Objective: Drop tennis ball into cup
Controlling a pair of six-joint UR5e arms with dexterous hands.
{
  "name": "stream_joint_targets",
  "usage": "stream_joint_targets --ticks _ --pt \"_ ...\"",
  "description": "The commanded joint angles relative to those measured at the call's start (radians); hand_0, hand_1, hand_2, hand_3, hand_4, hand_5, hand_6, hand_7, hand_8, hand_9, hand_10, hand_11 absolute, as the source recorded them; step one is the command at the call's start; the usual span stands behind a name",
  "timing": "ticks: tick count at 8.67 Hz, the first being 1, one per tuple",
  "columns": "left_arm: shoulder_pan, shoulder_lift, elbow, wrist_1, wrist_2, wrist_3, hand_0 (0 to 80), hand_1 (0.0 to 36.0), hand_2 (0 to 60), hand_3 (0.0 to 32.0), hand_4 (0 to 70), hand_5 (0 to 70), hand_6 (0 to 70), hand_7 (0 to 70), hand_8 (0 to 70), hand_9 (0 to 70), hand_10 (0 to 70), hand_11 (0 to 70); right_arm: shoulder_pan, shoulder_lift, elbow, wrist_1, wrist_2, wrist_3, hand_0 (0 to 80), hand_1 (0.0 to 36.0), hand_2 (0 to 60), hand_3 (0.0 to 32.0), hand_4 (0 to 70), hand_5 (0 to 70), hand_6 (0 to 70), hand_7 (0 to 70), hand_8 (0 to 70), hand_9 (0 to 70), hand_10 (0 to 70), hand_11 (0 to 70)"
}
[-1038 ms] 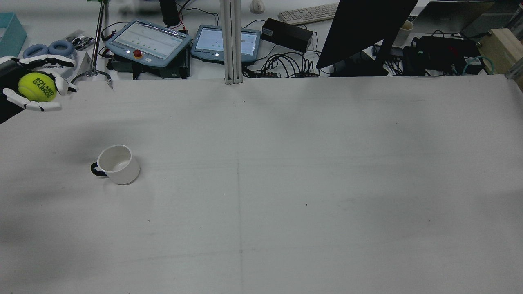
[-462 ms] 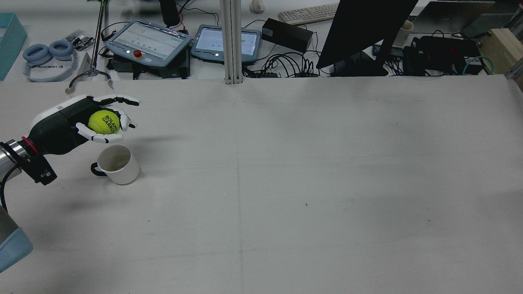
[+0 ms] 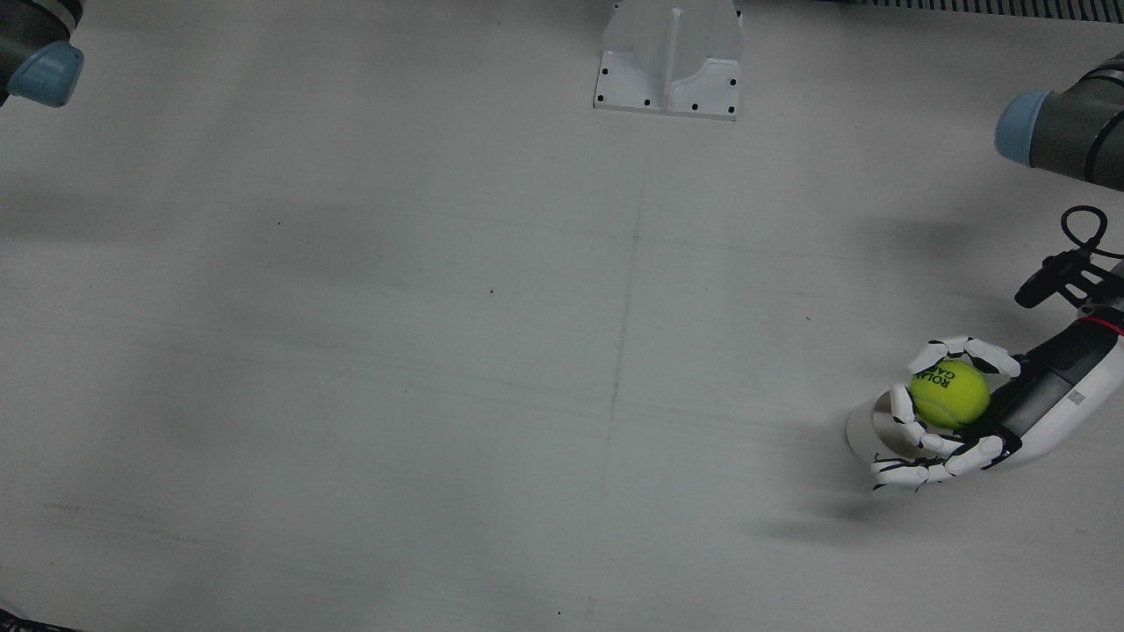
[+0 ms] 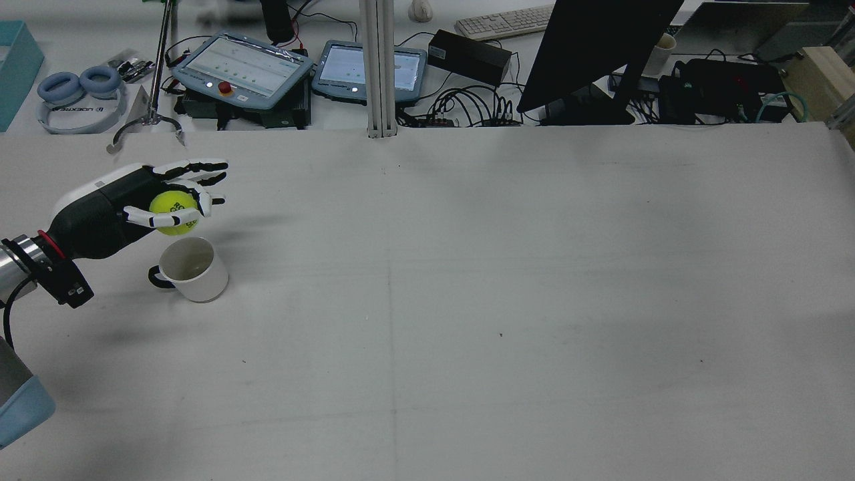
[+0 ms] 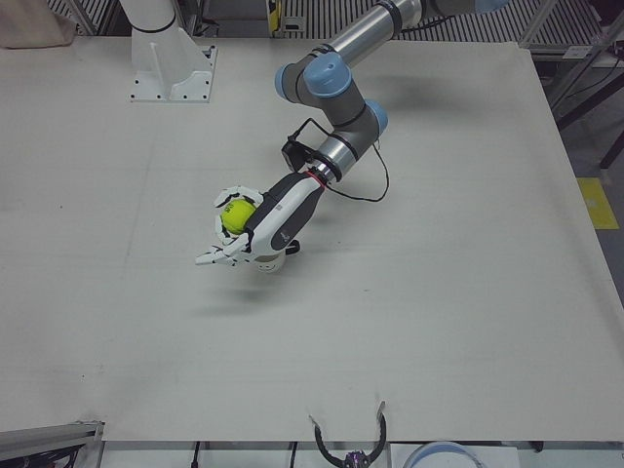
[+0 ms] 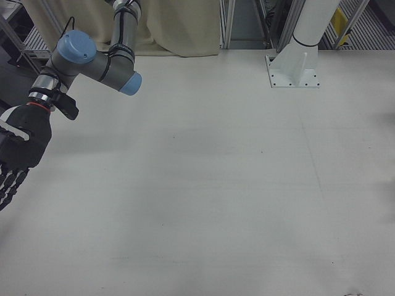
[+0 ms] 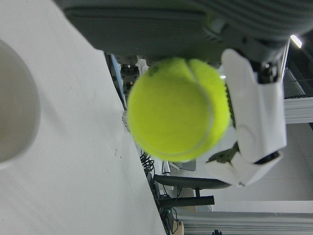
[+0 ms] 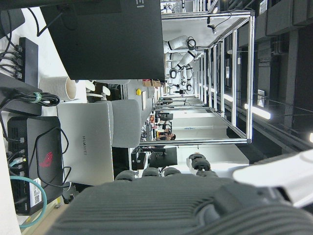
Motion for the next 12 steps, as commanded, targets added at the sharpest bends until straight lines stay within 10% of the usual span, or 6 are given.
stream_joint_targets --ticks 1,4,7,8,9,12 --pt "-0.001 0.030 0.009 -0.028 -0.001 0.001 48.6 19.9 37.7 0.0 15.3 12.6 37.3 13.3 12.8 9.4 13.3 21.0 0.000 0.000 0.001 0.000 0.000 0.000 0.0 0.0 0.0 0.0 0.0 0.0 0.0 0.0 0.0 0.0 0.0 0.0" --pt "-0.025 0.040 -0.005 -0.038 0.002 -0.034 48.2 19.5 38.2 0.0 14.0 12.5 36.9 11.8 12.4 8.5 13.4 21.0 0.000 0.000 0.001 0.000 0.000 0.000 0.0 0.0 0.0 0.0 0.0 0.0 0.0 0.0 0.0 0.0 0.0 0.0" --pt "-0.336 0.038 0.024 -0.023 0.060 -0.052 48.1 19.1 40.0 0.0 16.6 13.5 43.4 12.1 13.6 8.5 13.2 20.6 0.000 0.000 -0.001 0.000 0.000 0.000 0.0 0.0 0.0 0.0 0.0 0.0 0.0 0.0 0.0 0.0 0.0 0.0" --pt "-0.417 0.038 0.030 -0.015 0.062 -0.051 48.1 19.3 38.5 0.0 17.4 11.9 35.2 14.6 11.9 9.0 13.5 21.2 0.000 0.000 0.001 0.000 0.000 0.000 0.0 0.0 0.0 0.0 0.0 0.0 0.0 0.0 0.0 0.0 0.0 0.0" --pt "-0.471 0.041 0.032 -0.007 0.064 -0.052 48.1 18.4 39.1 0.0 19.8 13.7 46.4 15.1 14.2 9.2 14.6 22.6 0.000 0.000 -0.001 0.000 0.000 0.000 0.0 0.0 0.0 0.0 0.0 0.0 0.0 0.0 0.0 0.0 0.0 0.0" --pt "-0.521 0.082 0.026 -0.010 0.062 -0.051 49.8 21.8 41.3 0.0 18.8 13.6 40.2 14.7 13.4 9.6 16.0 25.0 0.000 0.000 0.001 0.000 0.000 0.000 0.0 0.0 0.0 0.0 0.0 0.0 0.0 0.0 0.0 0.0 0.0 0.0"
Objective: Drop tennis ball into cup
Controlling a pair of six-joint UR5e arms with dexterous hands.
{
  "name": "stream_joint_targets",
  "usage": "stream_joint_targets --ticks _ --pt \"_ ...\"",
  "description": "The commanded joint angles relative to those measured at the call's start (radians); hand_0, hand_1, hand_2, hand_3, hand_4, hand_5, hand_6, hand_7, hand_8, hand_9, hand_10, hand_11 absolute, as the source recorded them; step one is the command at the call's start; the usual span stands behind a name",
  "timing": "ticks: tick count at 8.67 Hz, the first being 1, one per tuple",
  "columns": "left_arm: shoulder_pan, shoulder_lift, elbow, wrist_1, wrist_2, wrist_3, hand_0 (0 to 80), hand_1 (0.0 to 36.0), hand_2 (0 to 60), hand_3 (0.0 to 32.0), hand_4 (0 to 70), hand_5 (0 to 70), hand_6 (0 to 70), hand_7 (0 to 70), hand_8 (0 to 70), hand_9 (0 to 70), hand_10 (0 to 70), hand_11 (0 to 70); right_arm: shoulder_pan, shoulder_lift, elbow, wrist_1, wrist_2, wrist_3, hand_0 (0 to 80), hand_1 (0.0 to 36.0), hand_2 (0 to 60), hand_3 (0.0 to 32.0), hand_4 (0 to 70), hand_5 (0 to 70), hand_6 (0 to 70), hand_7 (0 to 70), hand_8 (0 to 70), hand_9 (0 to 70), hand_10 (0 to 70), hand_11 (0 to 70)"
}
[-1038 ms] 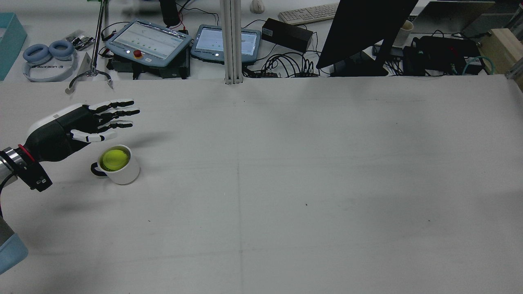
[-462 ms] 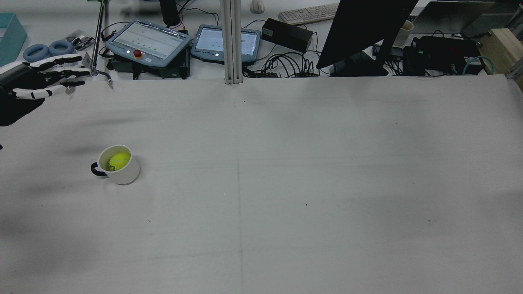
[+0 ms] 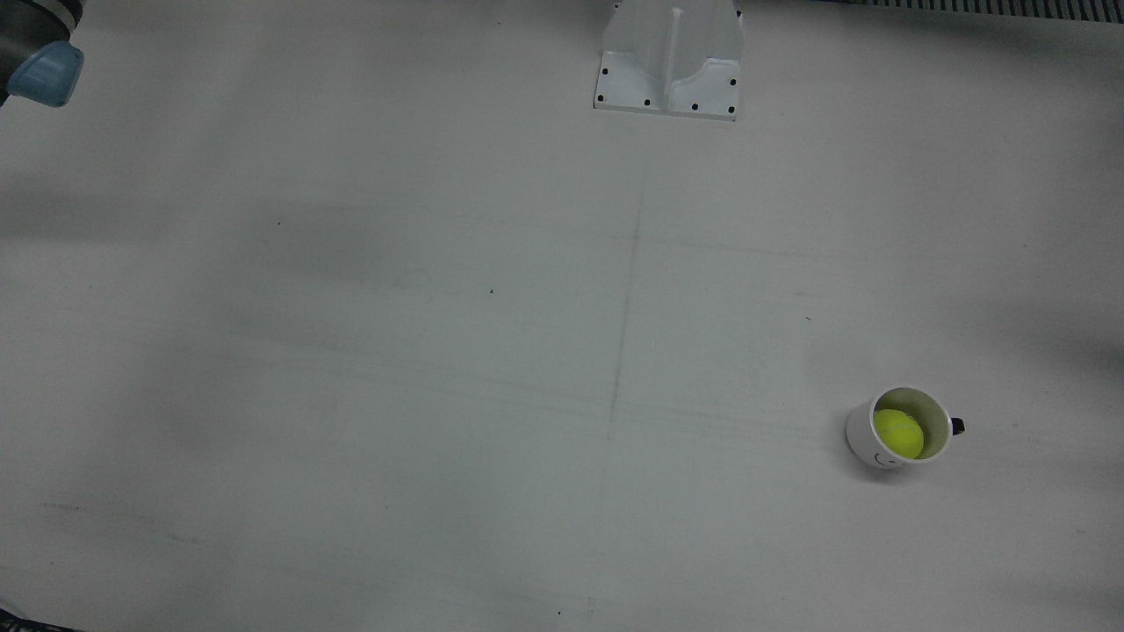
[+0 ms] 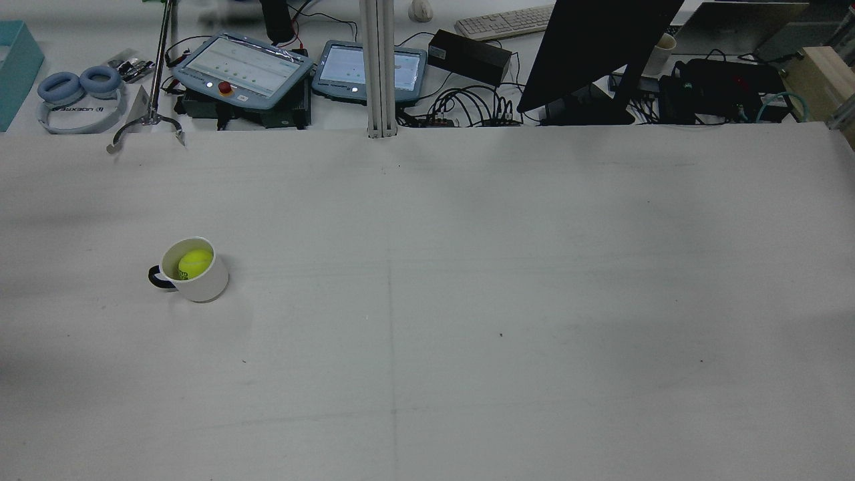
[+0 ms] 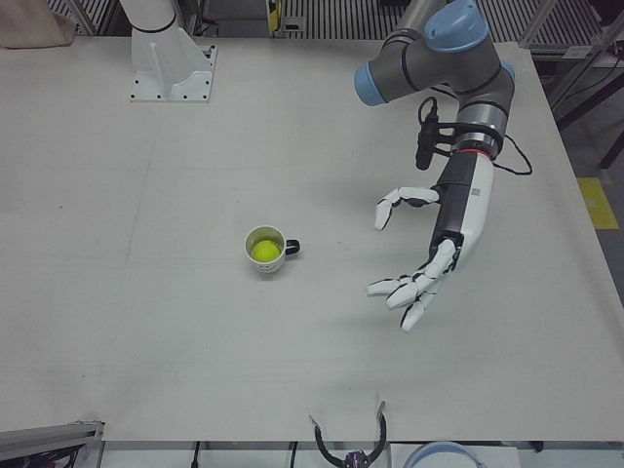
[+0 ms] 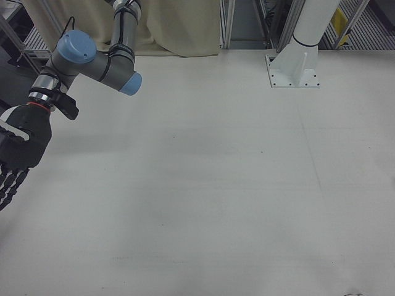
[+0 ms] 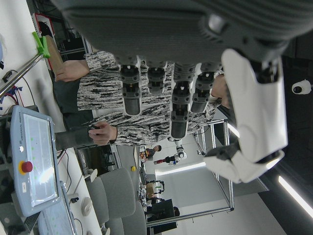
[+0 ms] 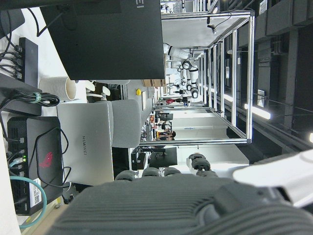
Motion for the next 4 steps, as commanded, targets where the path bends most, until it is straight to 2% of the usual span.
stream_joint_targets --ticks 1,2,3,4 --pt "-0.053 0.027 0.006 -0.003 0.002 0.002 49.8 21.3 41.2 0.0 18.2 14.4 44.3 13.7 14.2 9.4 16.0 25.0 0.000 0.000 0.000 0.000 0.000 -0.002 0.0 0.0 0.0 0.0 0.0 0.0 0.0 0.0 0.0 0.0 0.0 0.0" --pt "-0.059 0.035 0.006 -0.004 0.011 0.000 49.8 21.2 39.0 0.0 17.3 13.6 39.9 13.7 13.4 9.5 16.0 24.9 0.000 0.000 0.000 0.000 0.000 0.000 0.0 0.0 0.0 0.0 0.0 0.0 0.0 0.0 0.0 0.0 0.0 0.0" --pt "-0.079 0.048 0.008 -0.010 0.016 0.000 49.9 20.8 37.3 0.0 16.7 14.0 42.0 13.3 13.9 9.4 16.1 25.1 0.000 0.000 -0.001 0.000 0.000 -0.002 0.0 0.0 0.0 0.0 0.0 0.0 0.0 0.0 0.0 0.0 0.0 0.0" --pt "-0.085 0.053 0.008 -0.013 0.016 0.000 50.7 21.5 35.9 0.0 16.6 13.5 38.0 14.2 13.0 9.5 16.5 25.7 0.000 0.000 -0.001 0.000 0.000 -0.002 0.0 0.0 0.0 0.0 0.0 0.0 0.0 0.0 0.0 0.0 0.0 0.0"
